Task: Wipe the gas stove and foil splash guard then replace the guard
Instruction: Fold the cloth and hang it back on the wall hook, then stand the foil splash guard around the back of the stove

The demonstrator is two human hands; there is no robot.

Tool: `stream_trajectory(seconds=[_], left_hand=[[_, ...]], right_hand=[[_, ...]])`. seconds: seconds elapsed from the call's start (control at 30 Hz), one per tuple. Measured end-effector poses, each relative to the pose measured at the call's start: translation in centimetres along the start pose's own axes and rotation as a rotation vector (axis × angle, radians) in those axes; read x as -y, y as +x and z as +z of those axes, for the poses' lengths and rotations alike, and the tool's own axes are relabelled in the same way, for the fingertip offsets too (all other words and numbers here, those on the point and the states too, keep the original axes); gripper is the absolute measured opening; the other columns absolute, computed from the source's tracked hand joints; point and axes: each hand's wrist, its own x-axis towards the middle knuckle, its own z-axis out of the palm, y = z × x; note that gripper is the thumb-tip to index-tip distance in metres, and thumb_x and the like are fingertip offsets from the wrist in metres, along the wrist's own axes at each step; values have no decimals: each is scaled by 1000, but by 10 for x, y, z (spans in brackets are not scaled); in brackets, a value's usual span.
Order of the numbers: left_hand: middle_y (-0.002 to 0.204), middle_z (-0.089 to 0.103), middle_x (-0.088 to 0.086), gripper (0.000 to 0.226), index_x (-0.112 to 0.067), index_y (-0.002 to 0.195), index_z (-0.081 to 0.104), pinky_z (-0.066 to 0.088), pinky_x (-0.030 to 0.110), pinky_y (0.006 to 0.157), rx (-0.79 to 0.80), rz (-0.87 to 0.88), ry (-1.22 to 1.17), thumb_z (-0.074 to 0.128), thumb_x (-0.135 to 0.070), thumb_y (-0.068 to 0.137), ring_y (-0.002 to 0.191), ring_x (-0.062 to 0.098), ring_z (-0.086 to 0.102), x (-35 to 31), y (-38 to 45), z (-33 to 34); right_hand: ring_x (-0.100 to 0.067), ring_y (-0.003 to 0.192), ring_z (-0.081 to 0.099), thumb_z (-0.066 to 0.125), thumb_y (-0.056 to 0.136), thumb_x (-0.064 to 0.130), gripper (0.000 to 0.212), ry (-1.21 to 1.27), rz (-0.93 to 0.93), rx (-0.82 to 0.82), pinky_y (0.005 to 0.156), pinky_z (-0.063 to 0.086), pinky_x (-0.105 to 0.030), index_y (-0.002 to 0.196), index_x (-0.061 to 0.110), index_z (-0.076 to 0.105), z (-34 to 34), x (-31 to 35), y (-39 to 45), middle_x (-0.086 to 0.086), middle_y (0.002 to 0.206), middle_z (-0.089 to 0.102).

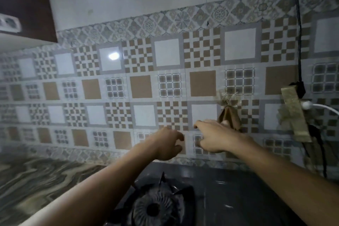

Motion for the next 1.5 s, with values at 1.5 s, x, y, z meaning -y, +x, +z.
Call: stream_trajectory(seconds=[1.5], left_hand=[[76,68,2,30,-13,84,68,56,33,67,15,-1510,-552,65,-43,88,70,15,66,333,-480,208]], right_hand=[[-31,137,36,59,86,15,64,-514,-781,465,116,16,-54,144,12,33,360,481,78,-14,147,40]])
